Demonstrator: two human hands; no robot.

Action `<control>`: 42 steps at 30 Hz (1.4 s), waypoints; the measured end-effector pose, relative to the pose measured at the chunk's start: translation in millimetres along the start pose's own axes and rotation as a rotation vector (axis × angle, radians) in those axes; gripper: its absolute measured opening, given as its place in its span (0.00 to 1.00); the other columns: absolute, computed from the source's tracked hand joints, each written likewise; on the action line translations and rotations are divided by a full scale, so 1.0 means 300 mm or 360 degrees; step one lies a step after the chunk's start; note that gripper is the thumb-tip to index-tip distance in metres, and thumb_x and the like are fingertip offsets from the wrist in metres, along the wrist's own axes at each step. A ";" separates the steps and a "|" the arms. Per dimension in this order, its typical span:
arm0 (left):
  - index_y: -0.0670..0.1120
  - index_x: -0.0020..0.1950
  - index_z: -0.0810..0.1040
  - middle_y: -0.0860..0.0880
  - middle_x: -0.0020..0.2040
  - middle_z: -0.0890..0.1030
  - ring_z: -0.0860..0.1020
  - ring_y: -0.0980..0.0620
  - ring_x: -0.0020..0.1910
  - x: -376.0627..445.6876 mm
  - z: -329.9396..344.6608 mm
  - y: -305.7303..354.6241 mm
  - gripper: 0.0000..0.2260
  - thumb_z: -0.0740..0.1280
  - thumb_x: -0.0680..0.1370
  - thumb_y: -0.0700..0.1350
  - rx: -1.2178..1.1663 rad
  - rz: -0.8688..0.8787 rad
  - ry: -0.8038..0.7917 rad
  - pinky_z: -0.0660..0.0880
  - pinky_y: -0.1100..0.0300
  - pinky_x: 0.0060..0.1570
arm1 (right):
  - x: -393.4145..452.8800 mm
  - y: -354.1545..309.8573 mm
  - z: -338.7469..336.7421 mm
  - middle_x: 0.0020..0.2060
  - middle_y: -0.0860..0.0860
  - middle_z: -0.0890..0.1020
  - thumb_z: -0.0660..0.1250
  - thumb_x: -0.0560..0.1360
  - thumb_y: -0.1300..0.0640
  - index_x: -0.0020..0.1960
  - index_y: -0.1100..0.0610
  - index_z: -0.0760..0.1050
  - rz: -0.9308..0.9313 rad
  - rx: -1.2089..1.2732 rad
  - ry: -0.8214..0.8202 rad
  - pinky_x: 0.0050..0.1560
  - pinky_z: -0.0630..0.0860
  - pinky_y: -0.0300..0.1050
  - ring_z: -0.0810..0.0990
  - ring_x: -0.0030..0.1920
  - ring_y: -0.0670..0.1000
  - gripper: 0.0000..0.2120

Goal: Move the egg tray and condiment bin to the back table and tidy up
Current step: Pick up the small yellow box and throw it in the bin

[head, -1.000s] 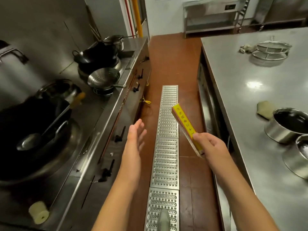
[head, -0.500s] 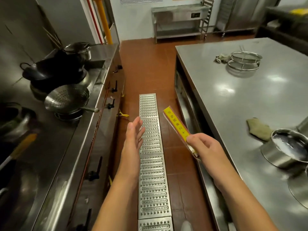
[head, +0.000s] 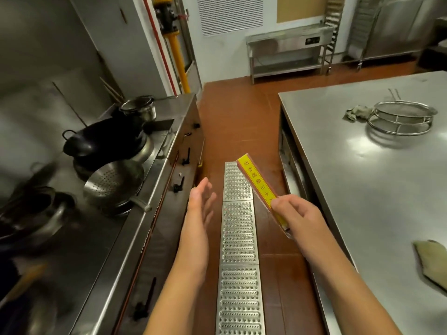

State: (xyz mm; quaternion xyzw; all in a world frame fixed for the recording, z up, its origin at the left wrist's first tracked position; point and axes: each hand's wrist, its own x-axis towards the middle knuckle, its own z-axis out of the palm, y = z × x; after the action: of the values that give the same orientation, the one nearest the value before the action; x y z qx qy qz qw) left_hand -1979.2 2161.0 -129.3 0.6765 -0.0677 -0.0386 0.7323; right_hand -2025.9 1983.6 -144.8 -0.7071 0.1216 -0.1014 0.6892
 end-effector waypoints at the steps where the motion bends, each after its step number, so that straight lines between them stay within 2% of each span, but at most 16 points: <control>1: 0.55 0.74 0.67 0.58 0.71 0.72 0.73 0.63 0.67 0.036 0.008 -0.004 0.34 0.52 0.72 0.69 0.0011 -0.0002 0.0016 0.64 0.56 0.71 | 0.037 0.008 0.004 0.36 0.43 0.83 0.66 0.62 0.33 0.44 0.47 0.83 0.0003 0.0029 -0.0015 0.32 0.75 0.33 0.80 0.34 0.43 0.21; 3: 0.56 0.74 0.67 0.58 0.71 0.72 0.73 0.63 0.67 0.114 0.021 -0.017 0.33 0.51 0.73 0.68 0.0038 -0.0013 0.0043 0.64 0.56 0.72 | 0.111 0.026 0.012 0.33 0.42 0.82 0.66 0.61 0.33 0.44 0.50 0.83 0.0023 0.0045 -0.0042 0.30 0.71 0.31 0.76 0.31 0.39 0.23; 6: 0.57 0.74 0.67 0.58 0.71 0.72 0.72 0.63 0.67 0.248 0.037 -0.047 0.31 0.50 0.74 0.67 0.0060 -0.0049 0.0052 0.63 0.54 0.73 | 0.243 0.053 0.014 0.32 0.42 0.81 0.67 0.62 0.34 0.45 0.51 0.83 0.0065 0.0037 -0.0070 0.29 0.71 0.30 0.75 0.30 0.37 0.23; 9: 0.56 0.74 0.67 0.58 0.72 0.72 0.72 0.62 0.68 0.404 0.033 -0.074 0.31 0.51 0.75 0.68 0.0029 -0.0049 0.0050 0.63 0.52 0.73 | 0.404 0.062 0.018 0.32 0.40 0.81 0.72 0.71 0.44 0.45 0.49 0.83 0.0079 0.0039 -0.0054 0.30 0.71 0.30 0.77 0.31 0.37 0.10; 11: 0.57 0.74 0.67 0.58 0.72 0.72 0.72 0.62 0.68 0.531 0.020 -0.087 0.31 0.52 0.76 0.70 0.0002 -0.0047 0.0026 0.63 0.54 0.73 | 0.527 0.053 0.029 0.38 0.42 0.85 0.70 0.74 0.46 0.46 0.47 0.84 0.0081 -0.0033 -0.0024 0.33 0.75 0.32 0.82 0.38 0.40 0.06; 13: 0.58 0.73 0.68 0.60 0.70 0.73 0.72 0.64 0.67 0.650 0.015 -0.091 0.32 0.54 0.74 0.72 -0.0045 -0.0080 0.0006 0.65 0.57 0.70 | 0.631 0.035 0.040 0.42 0.44 0.86 0.69 0.75 0.45 0.47 0.46 0.84 0.0084 -0.0092 0.0002 0.37 0.80 0.35 0.84 0.43 0.44 0.07; 15: 0.61 0.72 0.69 0.64 0.66 0.76 0.74 0.66 0.64 0.774 0.022 -0.095 0.35 0.56 0.69 0.74 -0.0083 -0.0109 -0.0052 0.69 0.63 0.62 | 0.731 0.012 0.059 0.42 0.44 0.86 0.69 0.73 0.42 0.46 0.45 0.84 0.0085 -0.0121 0.0018 0.38 0.80 0.35 0.84 0.44 0.45 0.09; 17: 0.64 0.69 0.69 0.69 0.61 0.78 0.75 0.67 0.62 0.900 0.046 -0.102 0.35 0.57 0.66 0.77 -0.0054 -0.0122 -0.0138 0.70 0.66 0.57 | 0.825 -0.003 0.071 0.41 0.43 0.85 0.70 0.66 0.33 0.45 0.43 0.83 0.0061 -0.0113 0.0057 0.38 0.79 0.34 0.84 0.45 0.44 0.16; 18: 0.66 0.68 0.70 0.69 0.61 0.78 0.74 0.67 0.63 0.945 0.059 -0.103 0.34 0.57 0.66 0.78 -0.0039 -0.0130 -0.0158 0.69 0.64 0.59 | 0.856 -0.006 0.073 0.42 0.43 0.86 0.71 0.64 0.31 0.46 0.44 0.84 0.0060 -0.0106 0.0074 0.38 0.79 0.35 0.84 0.45 0.44 0.19; 21: 0.68 0.67 0.71 0.65 0.67 0.74 0.71 0.65 0.67 1.094 0.104 -0.126 0.35 0.57 0.64 0.81 -0.0013 -0.0128 -0.0211 0.64 0.55 0.70 | 0.968 0.006 0.063 0.43 0.45 0.86 0.68 0.65 0.35 0.48 0.47 0.84 0.0097 -0.0093 0.0099 0.42 0.81 0.41 0.84 0.46 0.48 0.20; 24: 0.68 0.67 0.72 0.65 0.66 0.75 0.71 0.64 0.68 1.220 0.155 -0.155 0.35 0.57 0.64 0.81 -0.0029 -0.0159 -0.0250 0.62 0.51 0.73 | 1.072 0.028 0.036 0.45 0.45 0.86 0.67 0.67 0.37 0.49 0.45 0.83 0.0129 -0.0090 0.0101 0.46 0.82 0.47 0.85 0.47 0.48 0.17; 28: 0.65 0.70 0.71 0.62 0.69 0.74 0.72 0.64 0.67 1.412 0.251 -0.199 0.36 0.56 0.66 0.79 0.0017 -0.0163 -0.0255 0.63 0.51 0.73 | 1.272 0.064 -0.032 0.44 0.43 0.86 0.69 0.74 0.41 0.50 0.45 0.83 0.0161 -0.0096 0.0126 0.40 0.81 0.38 0.84 0.46 0.46 0.11; 31: 0.62 0.71 0.69 0.61 0.70 0.73 0.72 0.64 0.67 1.557 0.326 -0.211 0.36 0.55 0.68 0.76 0.0028 -0.0154 -0.0205 0.62 0.50 0.73 | 1.437 0.070 -0.092 0.43 0.46 0.86 0.68 0.76 0.46 0.49 0.48 0.83 0.0175 -0.0069 0.0144 0.39 0.81 0.40 0.84 0.46 0.50 0.08; 34: 0.62 0.71 0.69 0.60 0.70 0.73 0.72 0.63 0.67 1.695 0.401 -0.207 0.35 0.54 0.68 0.75 0.0039 -0.0173 -0.0143 0.62 0.52 0.73 | 1.605 0.063 -0.148 0.43 0.47 0.85 0.68 0.76 0.47 0.48 0.49 0.83 0.0192 -0.0043 0.0087 0.40 0.81 0.41 0.84 0.46 0.50 0.08; 38: 0.62 0.72 0.68 0.61 0.70 0.73 0.72 0.64 0.67 1.844 0.453 -0.188 0.35 0.54 0.68 0.75 0.0031 -0.0141 -0.0081 0.65 0.57 0.69 | 1.819 0.047 -0.173 0.41 0.45 0.85 0.70 0.73 0.43 0.47 0.48 0.83 0.0142 -0.0016 0.0037 0.36 0.79 0.35 0.83 0.43 0.48 0.10; 42: 0.59 0.75 0.66 0.59 0.72 0.71 0.72 0.65 0.67 1.989 0.447 -0.181 0.36 0.54 0.70 0.73 0.0032 -0.0157 -0.0004 0.68 0.66 0.59 | 2.002 0.046 -0.147 0.43 0.46 0.86 0.70 0.69 0.39 0.51 0.48 0.82 0.0164 0.0022 -0.0028 0.44 0.82 0.46 0.85 0.45 0.48 0.16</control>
State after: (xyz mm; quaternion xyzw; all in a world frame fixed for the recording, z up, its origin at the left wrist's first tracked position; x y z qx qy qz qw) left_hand -1408.2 1936.1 -145.3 0.6863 -0.0357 -0.0747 0.7226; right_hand -1469.5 1754.4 -172.0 -0.6960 0.1510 -0.0602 0.6994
